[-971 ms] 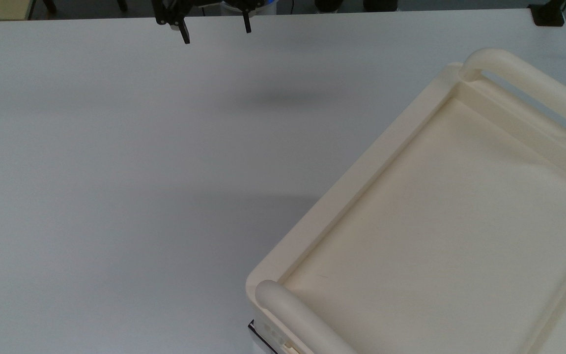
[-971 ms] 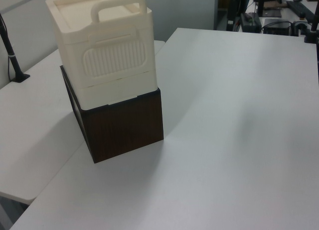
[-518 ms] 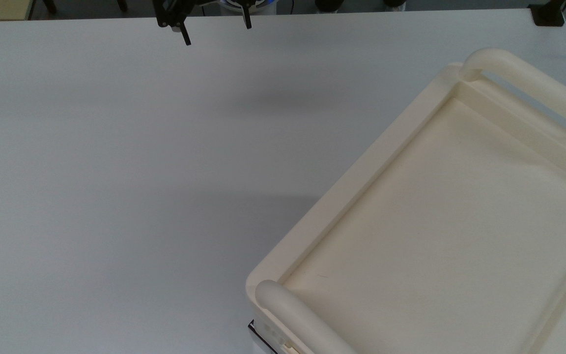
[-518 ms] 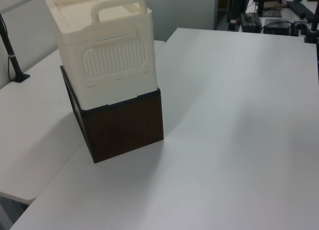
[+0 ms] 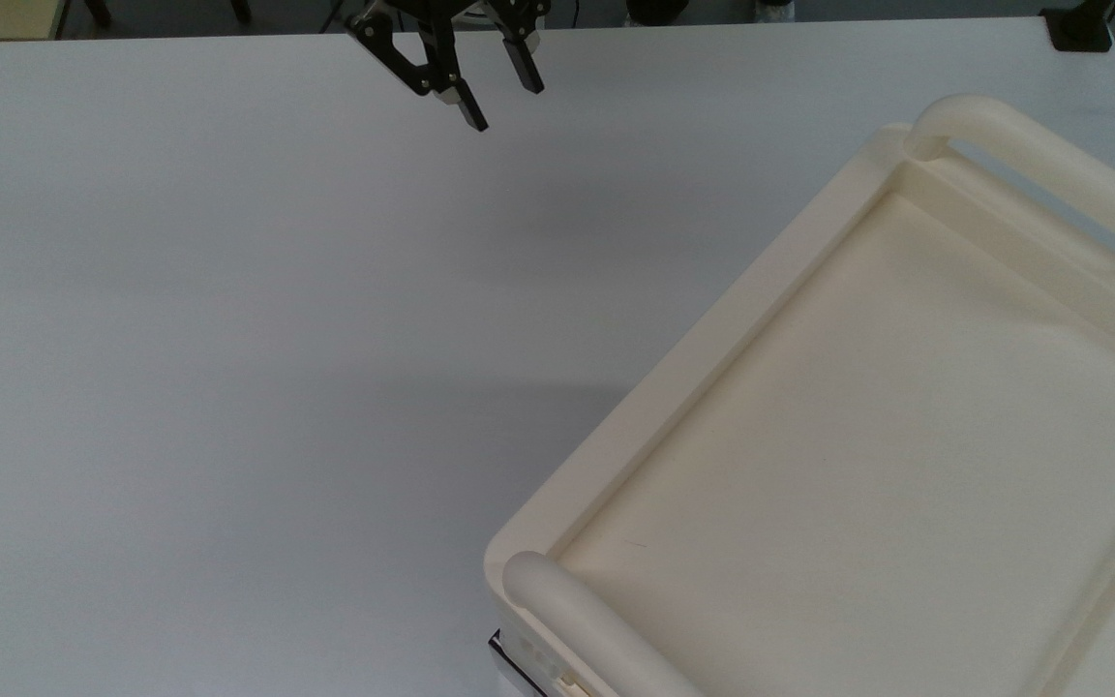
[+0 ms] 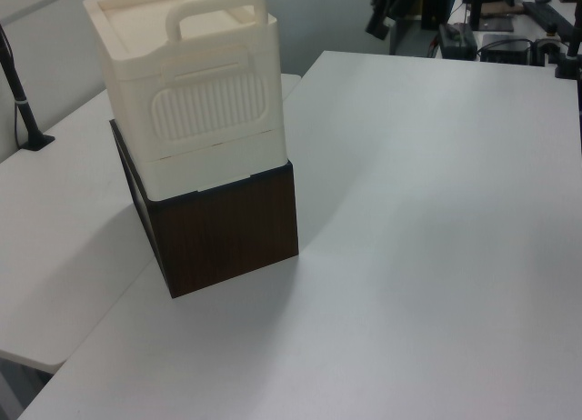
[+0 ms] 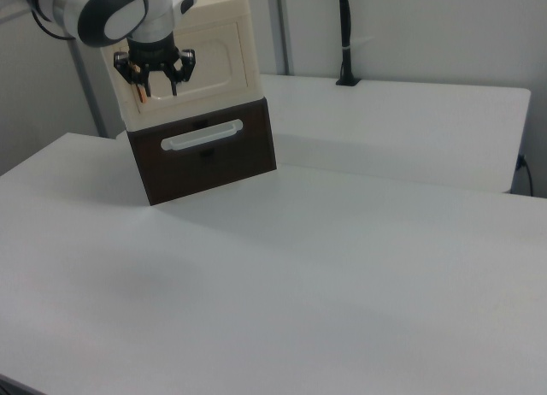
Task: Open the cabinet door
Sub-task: 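Move the gripper over to the free edge of the cream cabinet door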
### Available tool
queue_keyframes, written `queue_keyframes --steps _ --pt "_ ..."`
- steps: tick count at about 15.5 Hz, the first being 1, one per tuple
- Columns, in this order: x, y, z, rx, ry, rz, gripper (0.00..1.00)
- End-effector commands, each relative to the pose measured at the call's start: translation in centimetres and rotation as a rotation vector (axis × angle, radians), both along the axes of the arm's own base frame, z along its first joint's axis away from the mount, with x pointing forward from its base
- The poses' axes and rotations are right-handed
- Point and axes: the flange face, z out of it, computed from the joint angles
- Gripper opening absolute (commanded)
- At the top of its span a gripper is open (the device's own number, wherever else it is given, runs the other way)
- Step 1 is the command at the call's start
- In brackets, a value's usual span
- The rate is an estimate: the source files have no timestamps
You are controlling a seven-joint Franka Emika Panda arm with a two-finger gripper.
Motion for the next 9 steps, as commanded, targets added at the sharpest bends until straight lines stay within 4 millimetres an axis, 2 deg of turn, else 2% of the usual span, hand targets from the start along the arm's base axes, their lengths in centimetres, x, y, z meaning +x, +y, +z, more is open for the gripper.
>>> queue_keyframes --steps 1,4,6,9 --pt "1.0 1.2 -0.1 0.053 -0.141 0.081 0.44" --pt "1.8 4.0 -0.4 0.031 -0.211 0.141 0.40" --pt "2.2 6.1 -0.5 0.015 -0.252 0.179 0.31" --pt "3.0 8.8 -1.8 0.022 -0.271 0.194 0.19"
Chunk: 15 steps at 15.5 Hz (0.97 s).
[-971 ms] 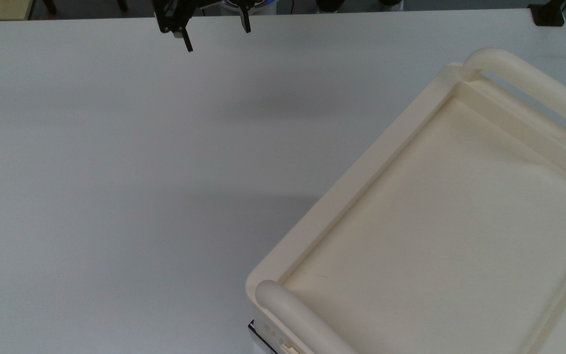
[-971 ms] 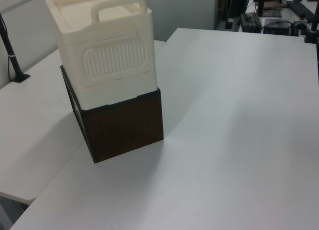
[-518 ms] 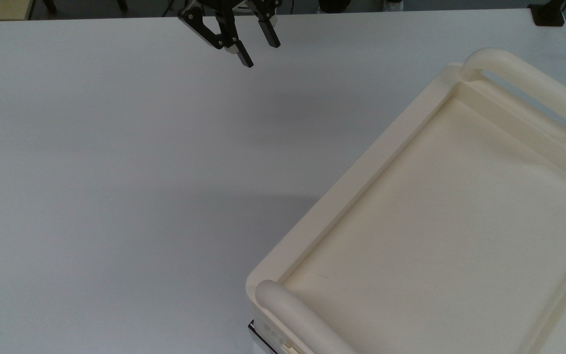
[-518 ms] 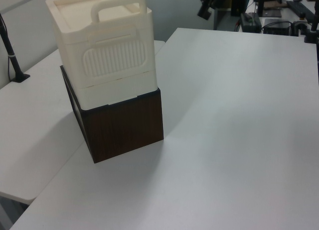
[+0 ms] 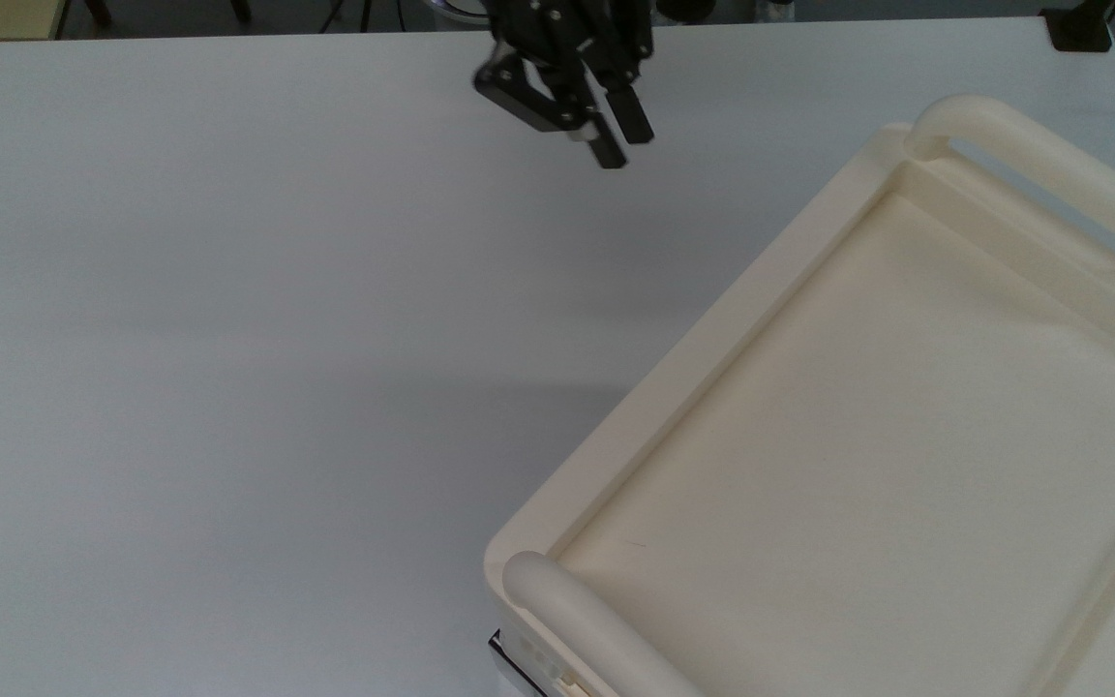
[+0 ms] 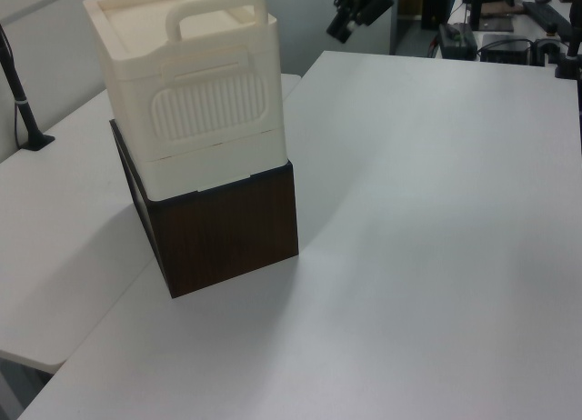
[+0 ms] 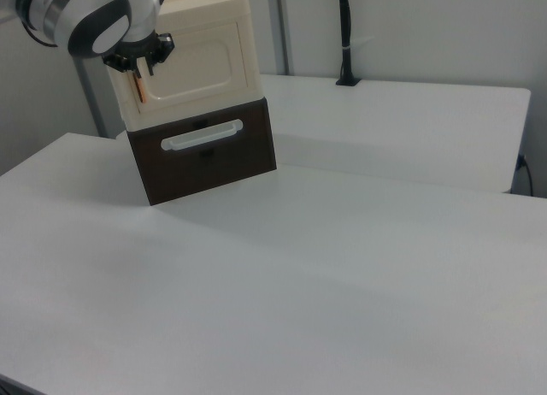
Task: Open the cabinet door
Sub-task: 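Move the gripper over to the free edge of the cream cabinet door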
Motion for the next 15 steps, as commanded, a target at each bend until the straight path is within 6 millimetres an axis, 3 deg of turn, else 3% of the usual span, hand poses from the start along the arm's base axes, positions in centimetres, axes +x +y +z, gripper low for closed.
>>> queue_keyframes --steps 1,6,15 --pt "1.1 2.7 -1.8 0.000 -0.046 0.028 0.16" --pt "3.3 6.2 -5.3 0.011 -0.094 0.008 0.14" --pt "3.5 7.0 -5.9 0.038 -0.079 -0.006 0.25"
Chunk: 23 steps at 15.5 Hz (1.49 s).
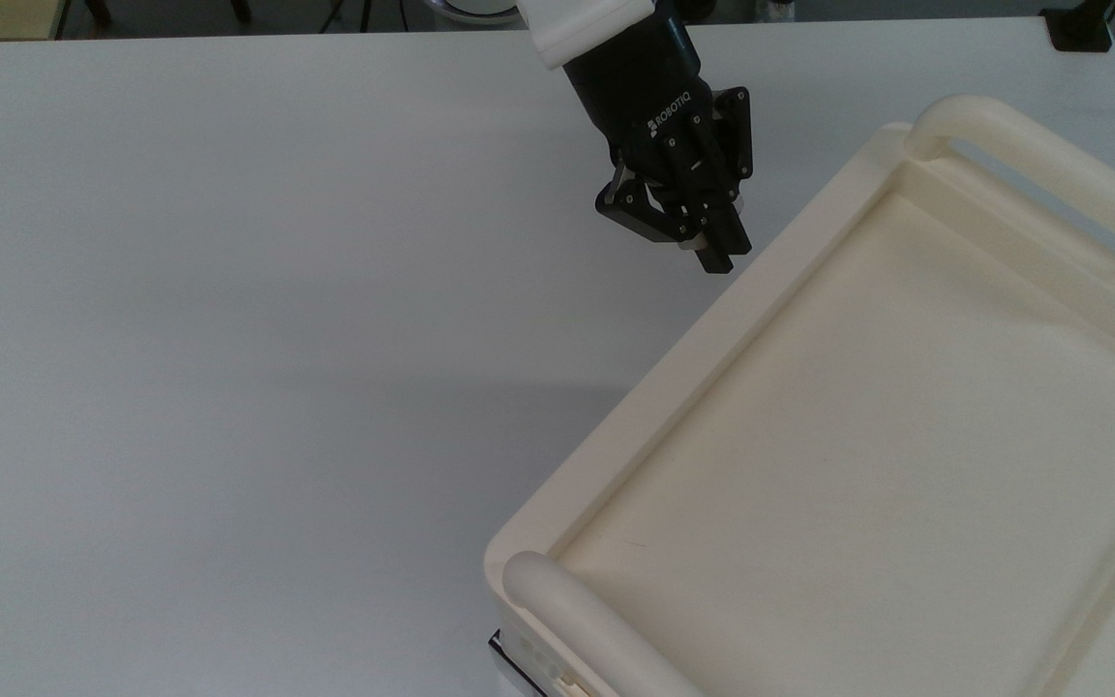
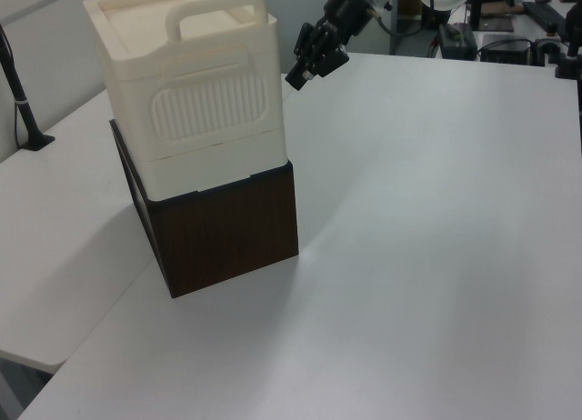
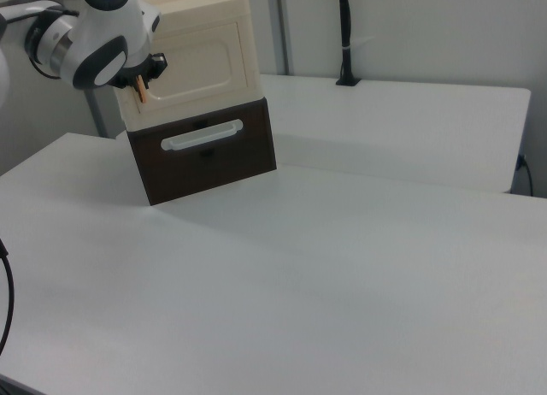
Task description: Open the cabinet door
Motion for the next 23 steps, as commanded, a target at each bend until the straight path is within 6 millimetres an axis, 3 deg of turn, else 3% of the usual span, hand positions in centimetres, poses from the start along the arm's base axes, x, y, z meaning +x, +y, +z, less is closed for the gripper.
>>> queue_keyframes --steps 1,9,12,16,23 --pt "0.0 0.3 -0.3 0.024 0.002 -0.015 0.25" --pt "0.6 1.4 -0.4 0.051 -0.018 -0.042 0.24" --pt "0.6 1.6 -0.3 0.051 -0.026 -0.040 0.19" --pt "0.6 1.6 -0.3 0.052 -0.025 -0.041 0.02" --pt "0.4 1.1 0.1 0.053 -0.028 -0.048 0.00"
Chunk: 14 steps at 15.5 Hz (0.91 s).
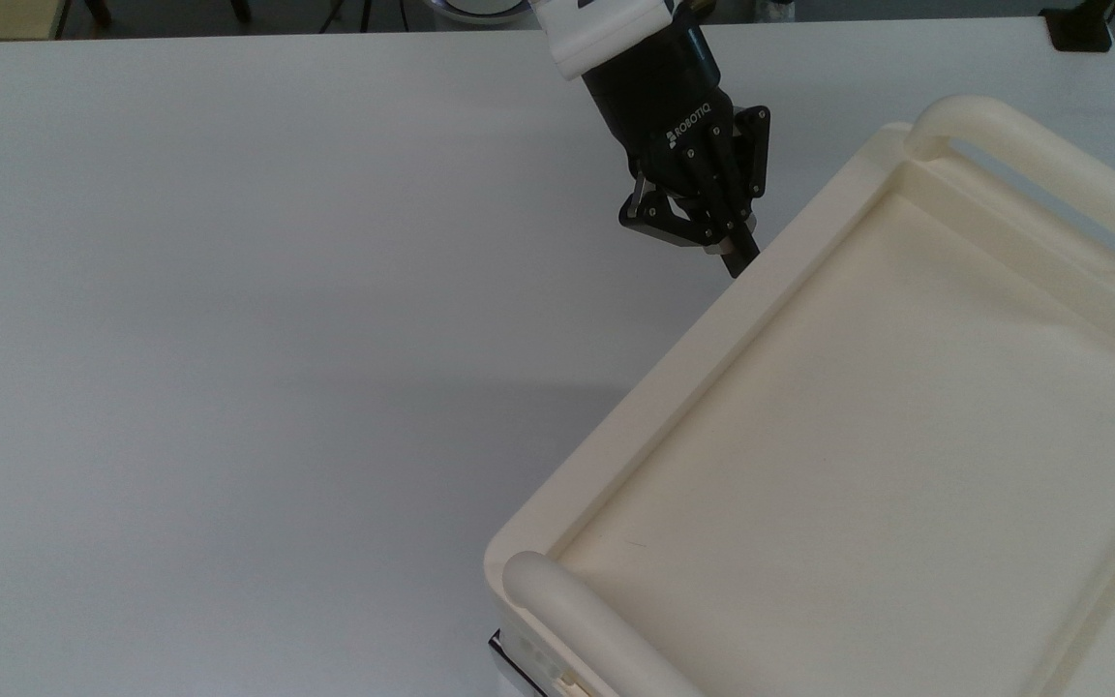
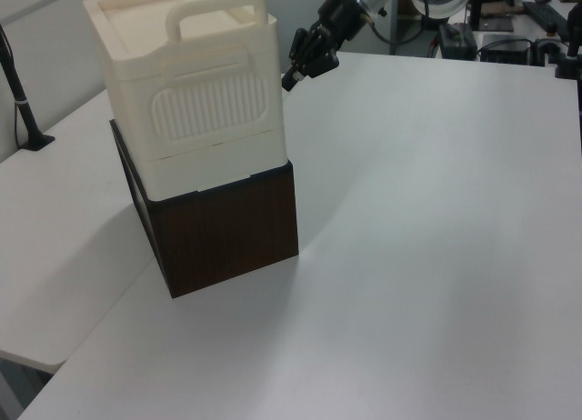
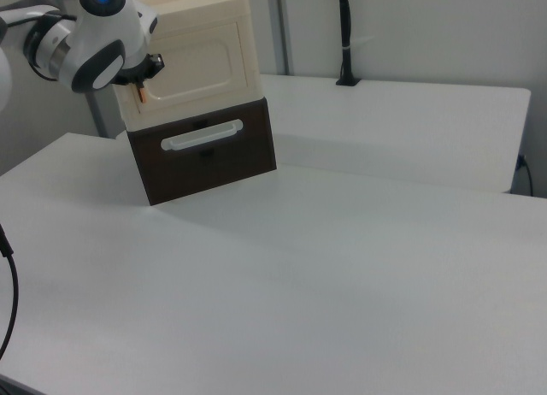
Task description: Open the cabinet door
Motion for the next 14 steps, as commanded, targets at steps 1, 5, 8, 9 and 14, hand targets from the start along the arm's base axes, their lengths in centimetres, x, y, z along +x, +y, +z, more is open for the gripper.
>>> queue_keyframes --steps 1,5,8,9,14 --pt "-0.1 -0.2 0.6 0.024 -0.013 -0.021 0.00" --pt "-0.2 0.6 0.6 0.036 -0.004 -0.021 0.09" --pt "-0.2 0.8 0.4 0.064 0.025 -0.052 0.32" --pt "-0.2 0.9 0.4 0.064 0.025 -0.051 0.32" --pt "0.1 0.9 -0.1 0.068 0.034 -0.054 0.31"
